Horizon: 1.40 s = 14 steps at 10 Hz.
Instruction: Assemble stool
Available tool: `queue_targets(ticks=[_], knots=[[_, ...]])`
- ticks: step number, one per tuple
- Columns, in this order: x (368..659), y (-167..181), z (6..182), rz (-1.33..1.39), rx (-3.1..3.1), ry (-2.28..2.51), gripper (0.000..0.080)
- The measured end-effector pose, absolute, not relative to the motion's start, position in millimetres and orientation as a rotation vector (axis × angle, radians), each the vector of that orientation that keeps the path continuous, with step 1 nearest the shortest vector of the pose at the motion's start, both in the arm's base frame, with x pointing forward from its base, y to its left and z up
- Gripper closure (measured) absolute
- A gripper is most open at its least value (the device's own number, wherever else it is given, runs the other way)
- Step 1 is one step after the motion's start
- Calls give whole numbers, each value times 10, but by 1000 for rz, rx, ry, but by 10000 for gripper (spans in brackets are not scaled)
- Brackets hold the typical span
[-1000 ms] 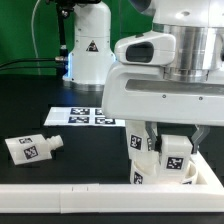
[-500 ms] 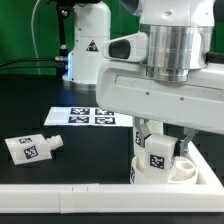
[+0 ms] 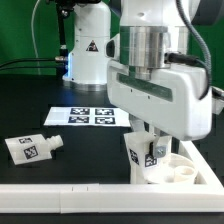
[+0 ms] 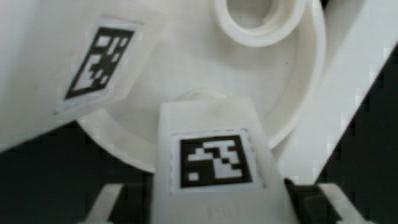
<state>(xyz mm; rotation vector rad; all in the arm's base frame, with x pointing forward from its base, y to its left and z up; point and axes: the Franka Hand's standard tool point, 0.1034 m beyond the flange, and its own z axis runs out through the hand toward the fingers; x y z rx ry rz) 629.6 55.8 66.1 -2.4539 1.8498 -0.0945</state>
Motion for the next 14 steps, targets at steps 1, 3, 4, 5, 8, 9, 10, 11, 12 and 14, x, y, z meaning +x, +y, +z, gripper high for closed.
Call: queue_targets(ticks=[1, 3, 4, 5, 8, 9, 10, 11, 12, 14], knots=[[6277, 551, 660, -96, -2399, 1923, 464], [6240, 536, 661, -86, -2281, 2066, 464], [6238, 535, 661, -86, -2285, 2064, 464], [6234, 541, 654, -85, -2291, 2057, 464], [6220, 361, 1033, -83, -2342, 1904, 177], [6211, 293, 1124, -81, -2376, 1855, 155], [6209, 294, 1110, -81, -2376, 1857, 155], [6207, 304, 1101, -80, -2380, 1855, 151], [6206, 308, 1098, -79, -2381, 1853, 150], [6203, 299, 1092, -80, -2390, 1843, 150]])
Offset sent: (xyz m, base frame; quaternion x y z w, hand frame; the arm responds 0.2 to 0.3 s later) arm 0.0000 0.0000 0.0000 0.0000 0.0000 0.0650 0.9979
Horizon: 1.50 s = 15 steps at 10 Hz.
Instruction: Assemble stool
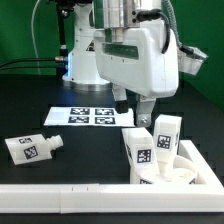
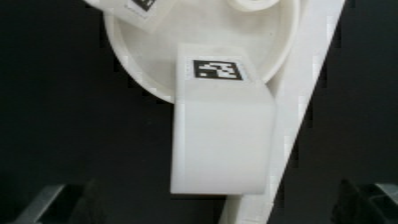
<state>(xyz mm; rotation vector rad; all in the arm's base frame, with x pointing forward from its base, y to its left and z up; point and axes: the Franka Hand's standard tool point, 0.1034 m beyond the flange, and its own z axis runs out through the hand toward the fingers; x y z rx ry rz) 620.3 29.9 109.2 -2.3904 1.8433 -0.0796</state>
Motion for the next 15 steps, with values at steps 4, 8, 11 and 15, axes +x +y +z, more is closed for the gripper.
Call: queue_targets(ticks=[4, 8, 11, 15], knots=[[6015, -301, 1050, -77, -2511, 1640, 150], [6021, -262, 1055, -86, -2571, 1549, 150], [5753, -927, 816, -33, -2509, 1590, 150], [5679, -941, 715, -16, -2506, 1611, 150]])
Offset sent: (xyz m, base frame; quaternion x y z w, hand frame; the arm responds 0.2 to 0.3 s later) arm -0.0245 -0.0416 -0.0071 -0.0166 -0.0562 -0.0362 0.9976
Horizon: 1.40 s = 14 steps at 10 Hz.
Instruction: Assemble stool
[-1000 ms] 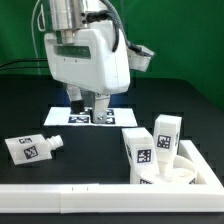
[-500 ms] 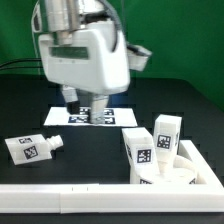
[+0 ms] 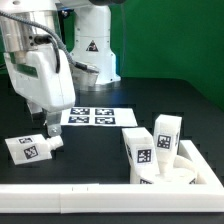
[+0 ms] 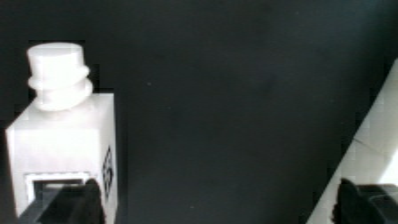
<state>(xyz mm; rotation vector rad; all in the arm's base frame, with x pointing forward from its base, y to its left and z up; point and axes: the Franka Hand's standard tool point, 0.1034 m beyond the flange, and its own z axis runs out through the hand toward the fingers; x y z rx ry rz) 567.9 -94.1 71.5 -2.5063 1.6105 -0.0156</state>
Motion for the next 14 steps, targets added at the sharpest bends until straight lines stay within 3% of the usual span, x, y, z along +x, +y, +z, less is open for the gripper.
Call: queue_targets(ticks=[3, 9, 14], knots=[[5557, -982, 702, 124, -2475, 1626, 150], [5669, -964, 692, 16, -2496, 1619, 150], [5584, -1109, 638, 75, -2456, 1643, 150]])
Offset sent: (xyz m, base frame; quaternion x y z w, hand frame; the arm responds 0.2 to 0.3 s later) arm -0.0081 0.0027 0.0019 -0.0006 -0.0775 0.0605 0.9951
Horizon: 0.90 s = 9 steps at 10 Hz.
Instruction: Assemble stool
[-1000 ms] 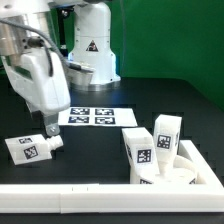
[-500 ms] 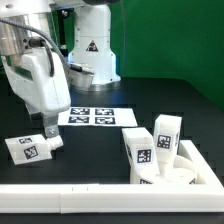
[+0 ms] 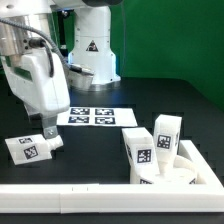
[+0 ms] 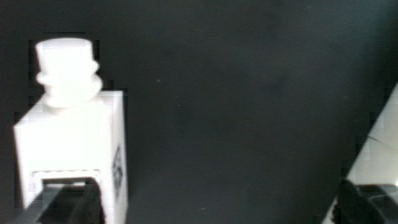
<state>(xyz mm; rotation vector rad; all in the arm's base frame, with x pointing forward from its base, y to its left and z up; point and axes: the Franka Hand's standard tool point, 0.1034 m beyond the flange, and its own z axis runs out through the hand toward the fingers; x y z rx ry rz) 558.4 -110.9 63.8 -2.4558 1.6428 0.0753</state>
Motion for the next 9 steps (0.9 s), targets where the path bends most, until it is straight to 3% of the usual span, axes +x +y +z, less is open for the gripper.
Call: queue_targets(ticks=[2, 4, 7, 9], knots=[[5401, -1456, 554, 106, -2471, 1611, 150], [5293, -1594, 493, 128, -2451, 1642, 150], [5143, -1428, 187, 181, -2448, 1674, 150], [5149, -1233, 78, 194, -2454, 1694, 150]])
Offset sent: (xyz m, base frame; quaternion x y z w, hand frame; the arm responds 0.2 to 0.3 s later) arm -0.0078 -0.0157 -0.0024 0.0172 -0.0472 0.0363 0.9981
